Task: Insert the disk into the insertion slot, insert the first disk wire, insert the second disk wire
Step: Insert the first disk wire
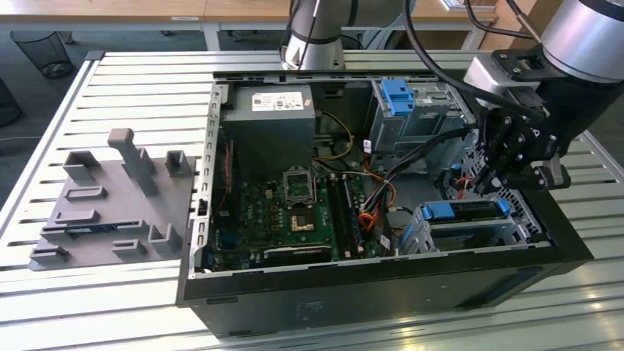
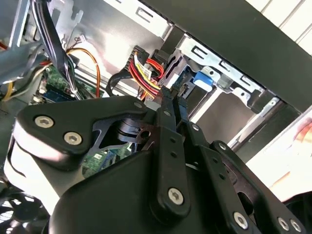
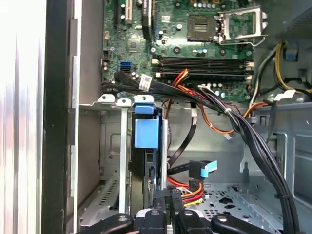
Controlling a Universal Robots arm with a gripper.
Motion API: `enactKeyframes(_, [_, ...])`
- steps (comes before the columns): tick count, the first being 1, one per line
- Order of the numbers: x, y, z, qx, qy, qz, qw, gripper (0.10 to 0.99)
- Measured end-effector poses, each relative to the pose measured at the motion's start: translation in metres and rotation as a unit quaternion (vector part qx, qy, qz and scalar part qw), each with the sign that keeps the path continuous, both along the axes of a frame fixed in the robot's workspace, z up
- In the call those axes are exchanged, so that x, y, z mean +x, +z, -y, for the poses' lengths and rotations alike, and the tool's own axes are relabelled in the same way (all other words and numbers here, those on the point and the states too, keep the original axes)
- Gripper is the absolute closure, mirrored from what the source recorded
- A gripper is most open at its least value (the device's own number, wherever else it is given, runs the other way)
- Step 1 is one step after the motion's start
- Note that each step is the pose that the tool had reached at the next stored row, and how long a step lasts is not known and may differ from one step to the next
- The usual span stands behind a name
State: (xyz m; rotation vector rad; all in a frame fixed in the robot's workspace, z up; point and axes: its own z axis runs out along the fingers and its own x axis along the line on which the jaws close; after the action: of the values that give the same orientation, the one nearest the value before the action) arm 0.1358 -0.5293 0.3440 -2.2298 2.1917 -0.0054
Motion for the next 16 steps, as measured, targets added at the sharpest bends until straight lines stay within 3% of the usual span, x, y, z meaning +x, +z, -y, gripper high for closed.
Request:
enactKeyframes(5, [-0.0013,-0.0029,0.0067,-0.0001,0.004,0.0026,1.0,0.922])
enactKeyframes(16, [-0.0024,-0.0073,0.0096,-0.001,0.003,0.0054,1.0,0.922])
